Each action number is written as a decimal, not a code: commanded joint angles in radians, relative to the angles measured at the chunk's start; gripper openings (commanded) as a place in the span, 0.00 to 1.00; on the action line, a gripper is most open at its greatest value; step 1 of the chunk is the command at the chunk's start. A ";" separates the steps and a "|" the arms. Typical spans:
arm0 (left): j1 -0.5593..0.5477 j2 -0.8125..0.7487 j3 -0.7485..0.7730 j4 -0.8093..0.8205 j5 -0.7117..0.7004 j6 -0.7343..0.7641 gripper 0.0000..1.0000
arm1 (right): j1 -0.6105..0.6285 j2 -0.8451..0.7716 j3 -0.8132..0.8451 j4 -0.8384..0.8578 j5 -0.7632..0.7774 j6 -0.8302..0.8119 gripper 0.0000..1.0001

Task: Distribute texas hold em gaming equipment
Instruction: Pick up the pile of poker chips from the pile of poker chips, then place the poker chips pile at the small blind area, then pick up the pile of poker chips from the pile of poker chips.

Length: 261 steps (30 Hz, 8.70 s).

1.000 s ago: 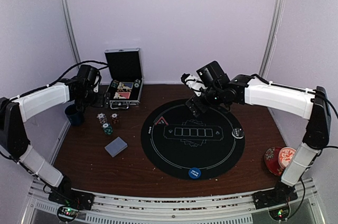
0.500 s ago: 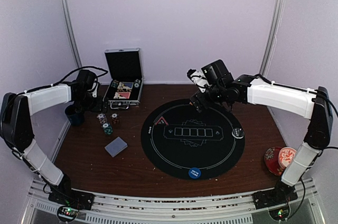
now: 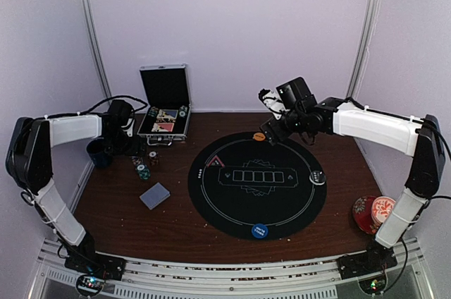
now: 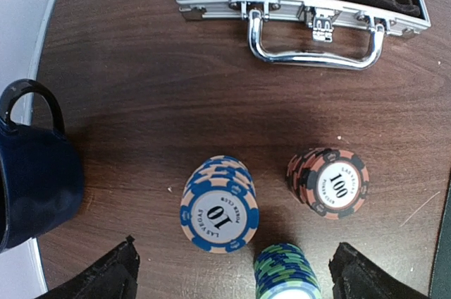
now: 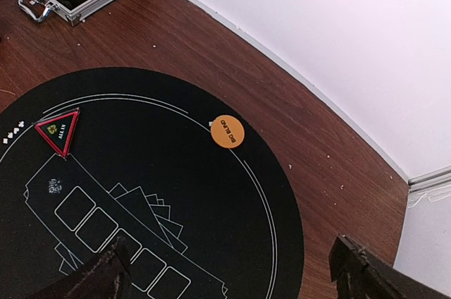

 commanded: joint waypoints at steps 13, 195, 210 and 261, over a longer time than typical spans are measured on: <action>0.051 0.065 0.013 0.052 0.040 -0.007 0.84 | -0.003 0.019 -0.015 0.019 -0.007 0.010 1.00; -1.103 0.275 0.175 0.103 -0.047 -0.301 0.82 | -0.171 0.013 -0.008 0.021 -0.045 0.023 1.00; -0.862 -0.103 0.232 -0.239 -0.444 -0.291 0.98 | -0.171 0.011 -0.007 0.013 -0.064 0.023 1.00; 0.077 0.096 0.096 0.010 0.085 -0.003 0.92 | -0.124 0.062 -0.010 0.009 -0.045 0.001 1.00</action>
